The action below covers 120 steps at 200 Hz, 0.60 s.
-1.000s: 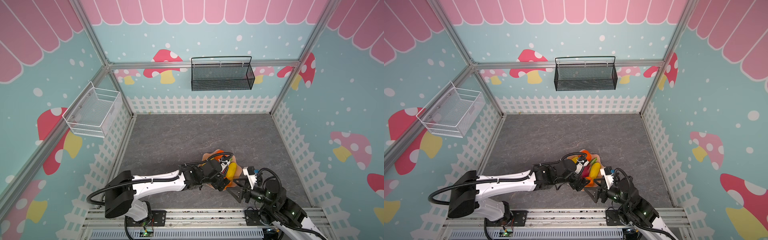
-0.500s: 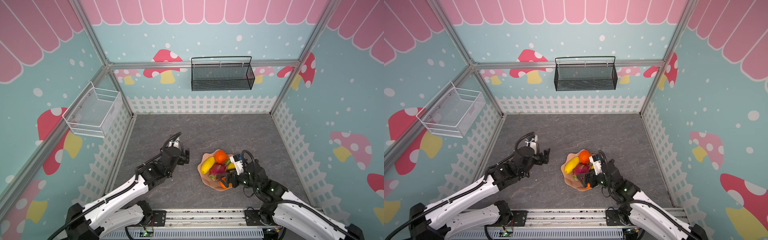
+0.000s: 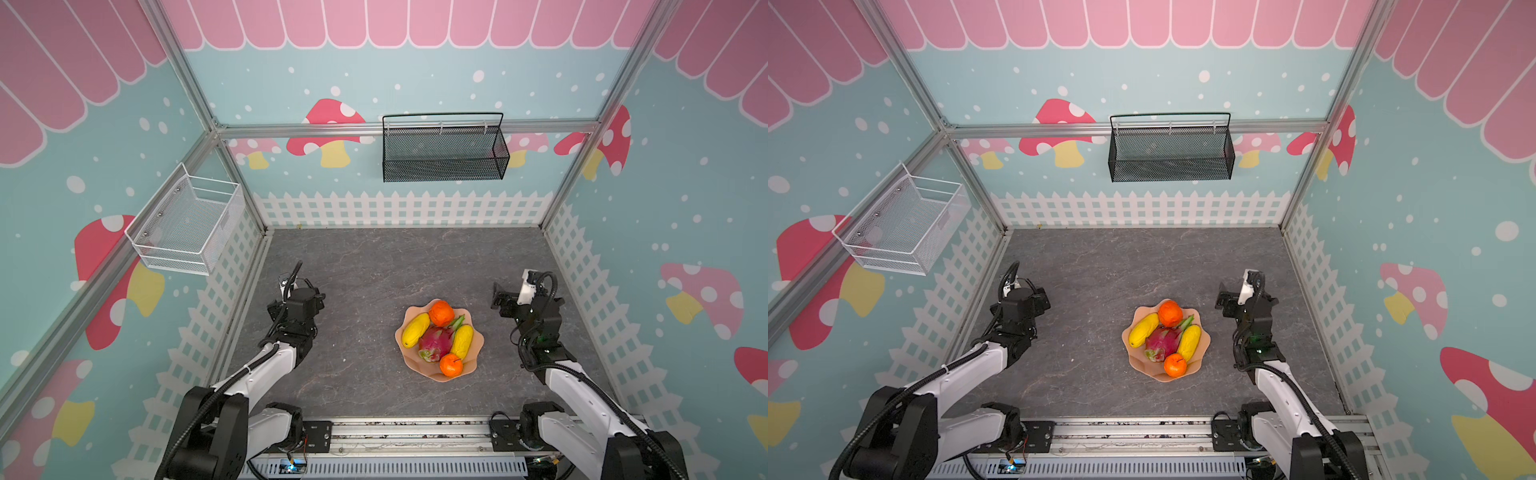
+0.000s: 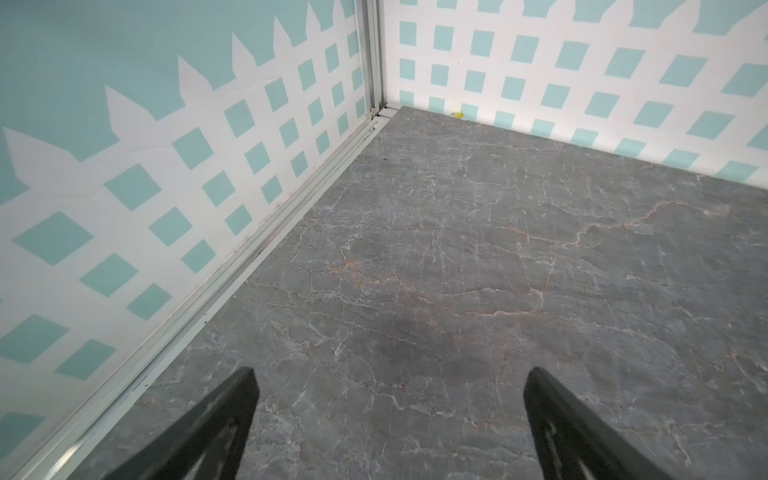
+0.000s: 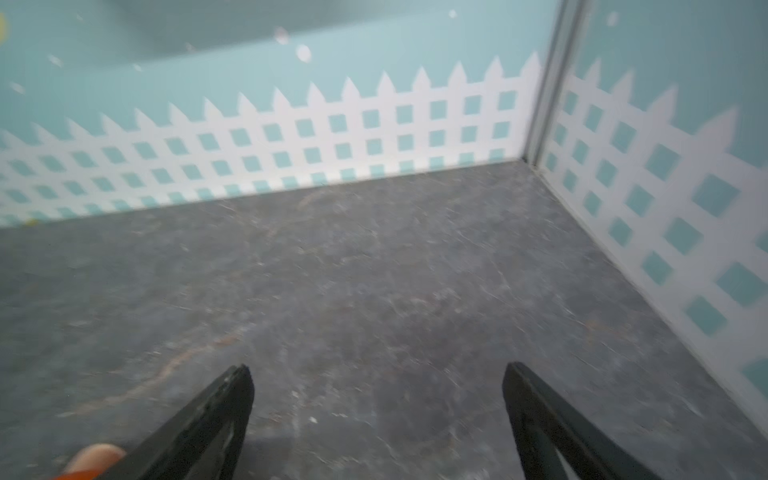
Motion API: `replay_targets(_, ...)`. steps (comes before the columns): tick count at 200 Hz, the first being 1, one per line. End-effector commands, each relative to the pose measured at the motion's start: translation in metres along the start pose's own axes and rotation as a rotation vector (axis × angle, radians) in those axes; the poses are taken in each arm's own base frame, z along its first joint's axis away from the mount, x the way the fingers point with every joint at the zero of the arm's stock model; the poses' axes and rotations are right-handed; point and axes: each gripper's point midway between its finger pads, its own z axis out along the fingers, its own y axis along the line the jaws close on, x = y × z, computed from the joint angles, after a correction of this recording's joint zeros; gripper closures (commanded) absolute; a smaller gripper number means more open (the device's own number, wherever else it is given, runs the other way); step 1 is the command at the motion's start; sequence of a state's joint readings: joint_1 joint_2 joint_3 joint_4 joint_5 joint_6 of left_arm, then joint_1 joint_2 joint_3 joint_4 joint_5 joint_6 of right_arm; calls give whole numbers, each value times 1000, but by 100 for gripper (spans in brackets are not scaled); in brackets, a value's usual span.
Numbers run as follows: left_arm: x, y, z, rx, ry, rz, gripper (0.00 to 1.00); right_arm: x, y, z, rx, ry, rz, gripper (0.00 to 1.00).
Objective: Place and organize the fake fruits in the fruit bowl
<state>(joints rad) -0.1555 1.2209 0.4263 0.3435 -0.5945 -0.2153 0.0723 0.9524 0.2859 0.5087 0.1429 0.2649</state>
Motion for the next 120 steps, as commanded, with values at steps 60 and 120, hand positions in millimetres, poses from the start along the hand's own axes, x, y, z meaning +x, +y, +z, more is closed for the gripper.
replay_targets(60,-1,-29,36,162,-169,29,0,0,-12,4,10,-268,-230,3)
replay_targets(120,1,-32,38,173,-137,34,0,27,-4,46,-48,-130,-259,2)
